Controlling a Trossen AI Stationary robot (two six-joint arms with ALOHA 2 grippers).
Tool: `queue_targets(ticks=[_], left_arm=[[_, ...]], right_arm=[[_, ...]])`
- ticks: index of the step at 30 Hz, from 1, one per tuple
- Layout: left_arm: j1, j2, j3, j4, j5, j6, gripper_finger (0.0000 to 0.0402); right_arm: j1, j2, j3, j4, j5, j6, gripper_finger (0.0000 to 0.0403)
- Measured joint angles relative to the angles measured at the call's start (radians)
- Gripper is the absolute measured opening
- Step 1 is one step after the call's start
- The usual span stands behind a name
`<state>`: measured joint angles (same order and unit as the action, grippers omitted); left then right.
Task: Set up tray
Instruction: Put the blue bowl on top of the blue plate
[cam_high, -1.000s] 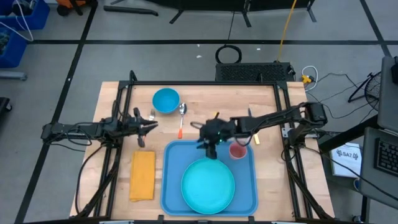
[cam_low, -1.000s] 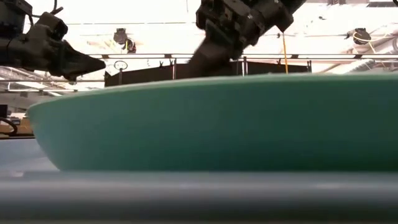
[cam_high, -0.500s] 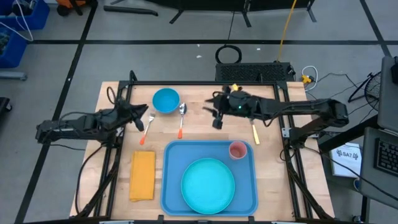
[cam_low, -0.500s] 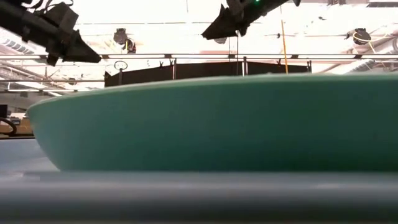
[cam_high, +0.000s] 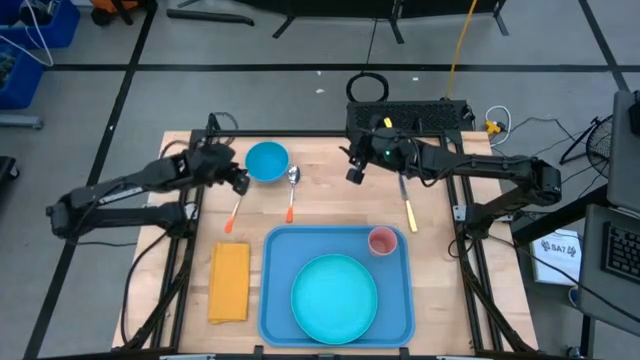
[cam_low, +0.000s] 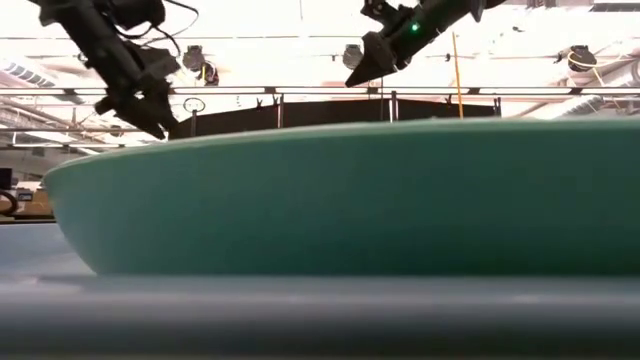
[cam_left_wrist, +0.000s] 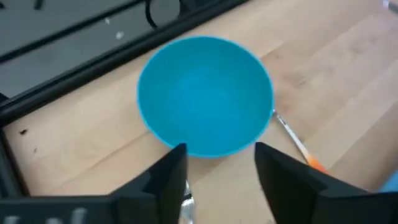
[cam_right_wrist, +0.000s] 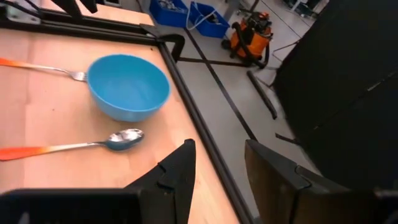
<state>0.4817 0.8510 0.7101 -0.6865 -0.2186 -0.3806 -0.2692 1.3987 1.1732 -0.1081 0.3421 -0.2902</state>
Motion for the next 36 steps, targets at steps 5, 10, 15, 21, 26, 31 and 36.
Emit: queue_targets(ticks=[5,10,15,21,26,31,36], left_arm=[[0.173,0.132,0.076,-0.084,0.079,0.076,0.0250],[0.352,0.270,0.124,-0.105,0.265,0.129,0.0255],[0.449,0.411,0.169,-0.104,0.399,0.195,0.0255],[0.461,0.532,0.212,-0.082,0.393,0.248,0.0255],[0.460,0.595,0.221,-0.069,0.346,0.250,0.0255],[0.458,0.640,0.221,-0.069,0.356,0.256,0.0255],[0.457,0.661,0.221,-0.070,0.349,0.256,0.0251]], right_arm=[[-0.013,0.000,0.000,-0.018,-0.002,-0.008,0.0132],[-0.014,0.000,0.000,-0.034,0.000,-0.011,0.0132],[-0.014,0.000,0.000,-0.032,0.000,-0.011,0.0132],[-0.014,0.000,0.000,-0.032,0.001,-0.011,0.0132],[-0.014,0.000,0.000,-0.036,0.001,-0.011,0.0132],[-0.014,0.000,0.000,-0.039,0.001,-0.011,0.0132],[-0.014,0.000,0.000,-0.040,0.001,-0.011,0.0132]])
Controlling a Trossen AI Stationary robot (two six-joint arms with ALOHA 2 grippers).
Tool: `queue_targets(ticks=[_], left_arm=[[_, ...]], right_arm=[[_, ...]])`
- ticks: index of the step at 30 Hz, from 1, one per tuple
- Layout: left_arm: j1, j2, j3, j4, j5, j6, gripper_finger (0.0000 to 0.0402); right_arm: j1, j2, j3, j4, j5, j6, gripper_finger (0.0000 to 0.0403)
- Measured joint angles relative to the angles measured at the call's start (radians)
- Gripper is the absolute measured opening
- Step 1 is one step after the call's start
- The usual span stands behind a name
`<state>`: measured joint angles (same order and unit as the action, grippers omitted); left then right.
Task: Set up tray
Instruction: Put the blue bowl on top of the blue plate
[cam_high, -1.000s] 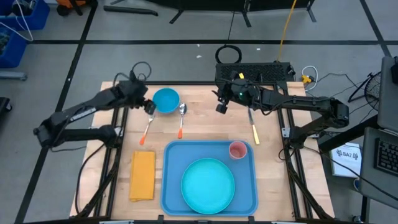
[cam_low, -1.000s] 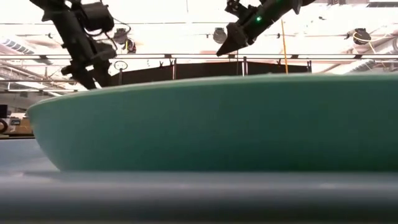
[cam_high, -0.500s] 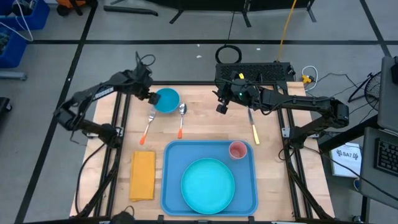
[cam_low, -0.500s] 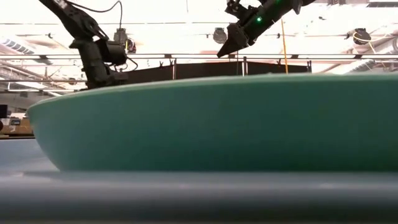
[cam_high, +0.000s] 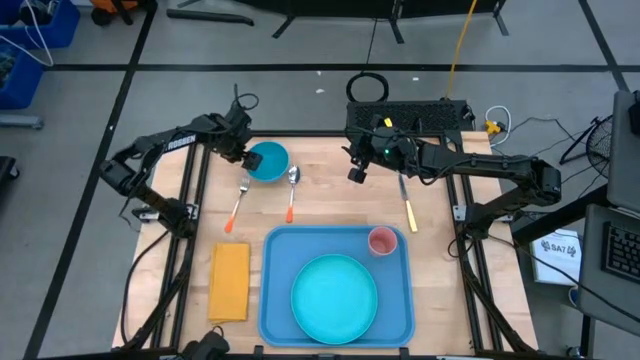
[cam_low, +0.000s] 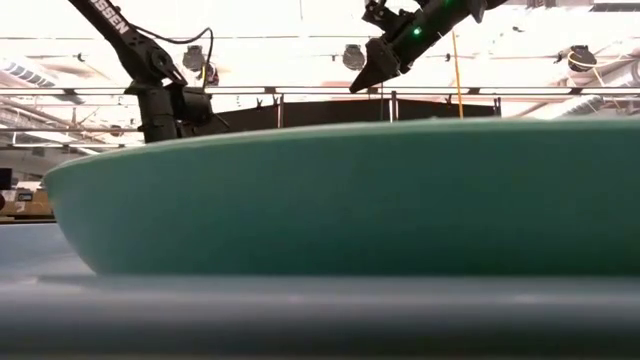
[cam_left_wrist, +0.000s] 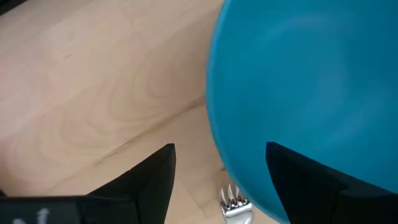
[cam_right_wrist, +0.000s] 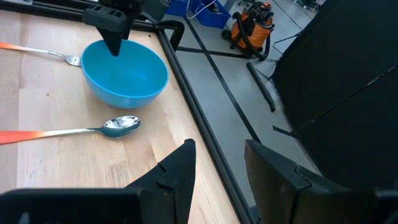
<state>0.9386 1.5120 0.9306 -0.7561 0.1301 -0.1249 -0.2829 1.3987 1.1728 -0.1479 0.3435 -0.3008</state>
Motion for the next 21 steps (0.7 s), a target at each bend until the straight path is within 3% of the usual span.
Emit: queue_targets(ticks=[4,10,21], left_arm=[[-0.016,0.000,0.000,0.000,-0.001,0.016,0.0194],[-0.032,-0.003,0.000,0.025,-0.018,0.048,0.0024],[-0.087,-0.128,-0.001,0.025,-0.145,0.101,0.0007]], right_arm=[[0.000,0.000,0.000,-0.011,0.000,0.000,0.0132],[0.000,0.000,0.000,-0.025,0.017,0.011,0.0132],[-0.035,0.000,-0.001,-0.049,0.050,0.026,0.0132]])
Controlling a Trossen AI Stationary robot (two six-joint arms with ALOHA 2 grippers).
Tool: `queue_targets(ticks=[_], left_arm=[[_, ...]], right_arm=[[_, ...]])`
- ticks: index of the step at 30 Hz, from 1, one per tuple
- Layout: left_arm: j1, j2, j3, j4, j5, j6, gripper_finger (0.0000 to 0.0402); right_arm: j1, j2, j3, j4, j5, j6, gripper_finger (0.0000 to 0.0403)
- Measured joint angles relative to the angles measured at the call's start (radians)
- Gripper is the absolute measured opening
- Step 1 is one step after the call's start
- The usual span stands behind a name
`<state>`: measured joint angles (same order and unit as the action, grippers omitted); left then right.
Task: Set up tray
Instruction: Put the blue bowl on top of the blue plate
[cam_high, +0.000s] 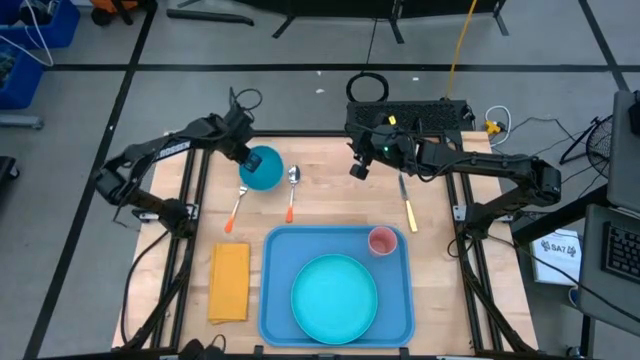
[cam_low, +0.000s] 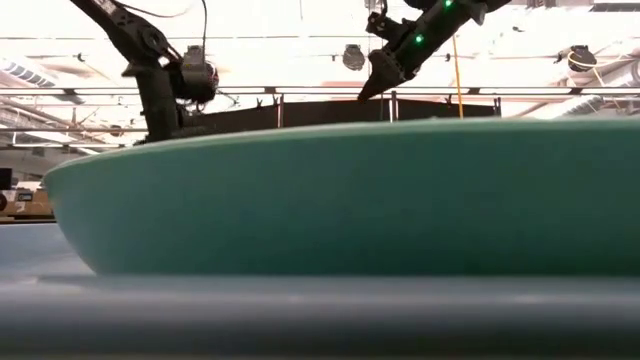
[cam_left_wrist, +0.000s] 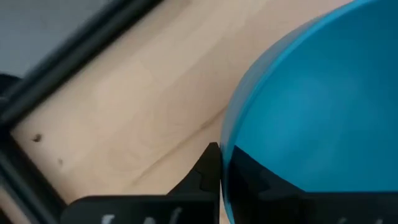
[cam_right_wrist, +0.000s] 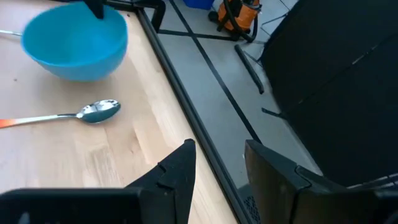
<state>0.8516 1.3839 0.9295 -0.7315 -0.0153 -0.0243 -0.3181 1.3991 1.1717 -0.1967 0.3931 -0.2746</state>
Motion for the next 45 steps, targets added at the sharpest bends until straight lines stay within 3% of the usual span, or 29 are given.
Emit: queue_targets(ticks=[5,11,19,29,37,45], left_arm=[[-0.064,-0.130,0.000,-0.021,0.079,-0.027,0.0007],[-0.240,-0.268,0.000,-0.028,0.106,-0.105,0.0007],[-0.521,-0.308,0.000,-0.013,0.090,-0.249,0.0007],[-0.793,-0.151,0.037,0.182,0.158,-0.247,0.0007],[-0.935,0.064,0.291,0.068,0.156,-0.198,0.0007],[-0.997,0.307,0.500,-0.049,0.186,-0.125,0.0007]], right_arm=[[-0.017,0.000,0.000,0.000,0.000,0.001,0.0132],[-0.031,-0.012,0.000,0.002,0.000,0.001,0.0132],[-0.043,-0.066,0.000,0.000,0.000,0.001,0.0132],[-0.043,-0.133,0.000,-0.005,0.002,0.027,0.0132],[-0.049,-0.138,0.000,-0.028,0.000,0.060,0.0132],[-0.049,-0.143,0.000,-0.029,-0.001,0.065,0.0132]])
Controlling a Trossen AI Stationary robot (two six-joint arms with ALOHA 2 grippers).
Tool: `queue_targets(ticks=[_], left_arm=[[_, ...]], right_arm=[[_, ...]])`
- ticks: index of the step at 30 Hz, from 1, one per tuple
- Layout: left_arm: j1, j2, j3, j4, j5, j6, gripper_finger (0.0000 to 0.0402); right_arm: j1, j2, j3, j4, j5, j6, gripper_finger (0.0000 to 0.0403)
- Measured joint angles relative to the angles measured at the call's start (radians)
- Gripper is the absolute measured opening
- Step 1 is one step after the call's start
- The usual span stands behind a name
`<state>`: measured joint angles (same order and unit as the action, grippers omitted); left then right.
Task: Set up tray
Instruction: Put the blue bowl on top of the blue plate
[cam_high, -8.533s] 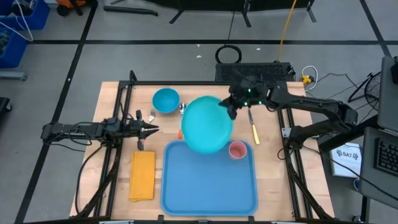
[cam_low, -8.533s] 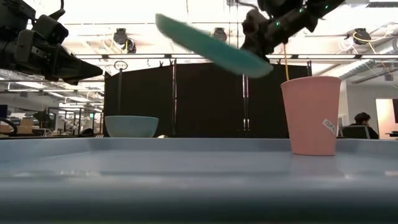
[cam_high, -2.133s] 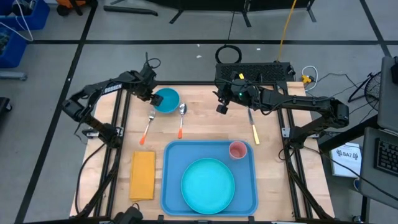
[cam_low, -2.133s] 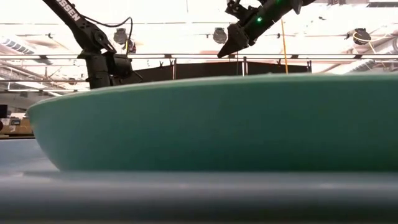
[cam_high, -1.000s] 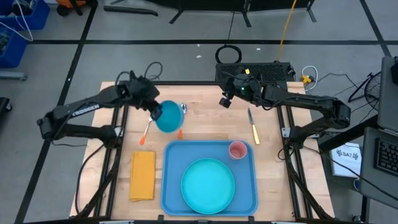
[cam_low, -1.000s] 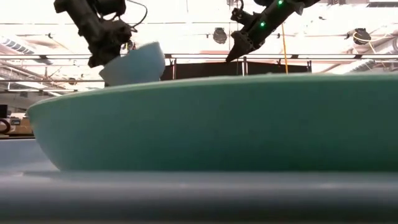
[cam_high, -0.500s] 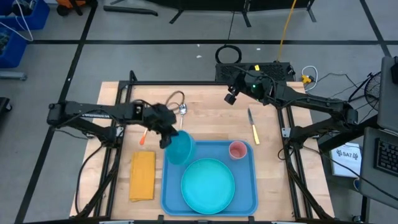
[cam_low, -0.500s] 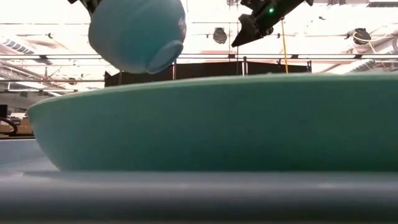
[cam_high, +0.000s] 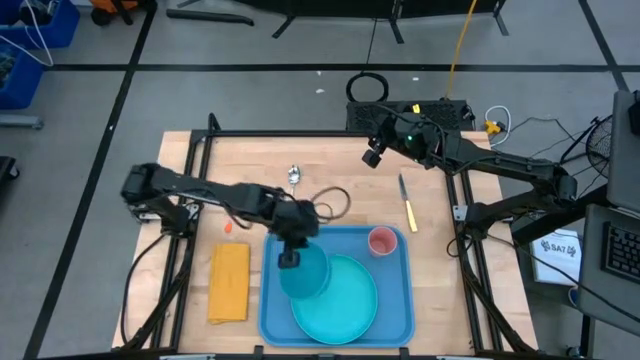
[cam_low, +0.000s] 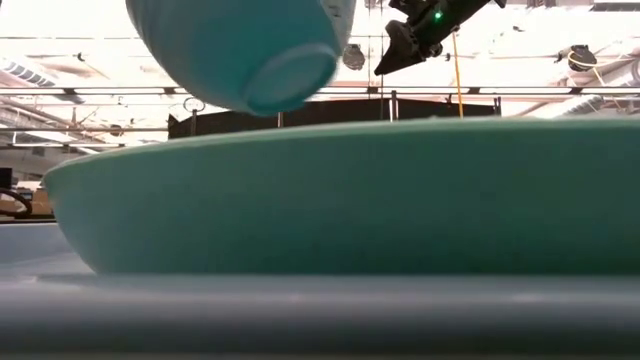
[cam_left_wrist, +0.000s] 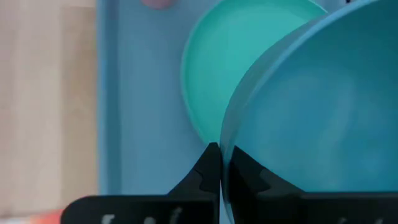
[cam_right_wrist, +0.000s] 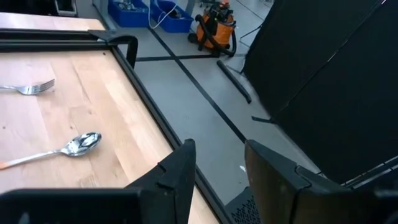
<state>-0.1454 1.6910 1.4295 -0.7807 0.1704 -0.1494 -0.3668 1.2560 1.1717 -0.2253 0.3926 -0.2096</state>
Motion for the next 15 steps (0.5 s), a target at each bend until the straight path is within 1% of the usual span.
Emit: queue_targets(ticks=[3,6,15], left_arm=[[-0.010,0.075,0.036,0.003,0.037,0.025,0.0007],[-0.019,0.133,0.057,-0.006,0.039,0.019,0.0007],[-0.018,0.228,0.132,-0.034,0.037,0.005,0.0007]], right_arm=[[0.000,0.000,0.000,-0.005,0.000,0.000,0.0132],[0.000,0.000,0.000,-0.005,-0.001,0.000,0.0132],[0.000,0.000,0.000,-0.014,-0.001,0.002,0.0132]])
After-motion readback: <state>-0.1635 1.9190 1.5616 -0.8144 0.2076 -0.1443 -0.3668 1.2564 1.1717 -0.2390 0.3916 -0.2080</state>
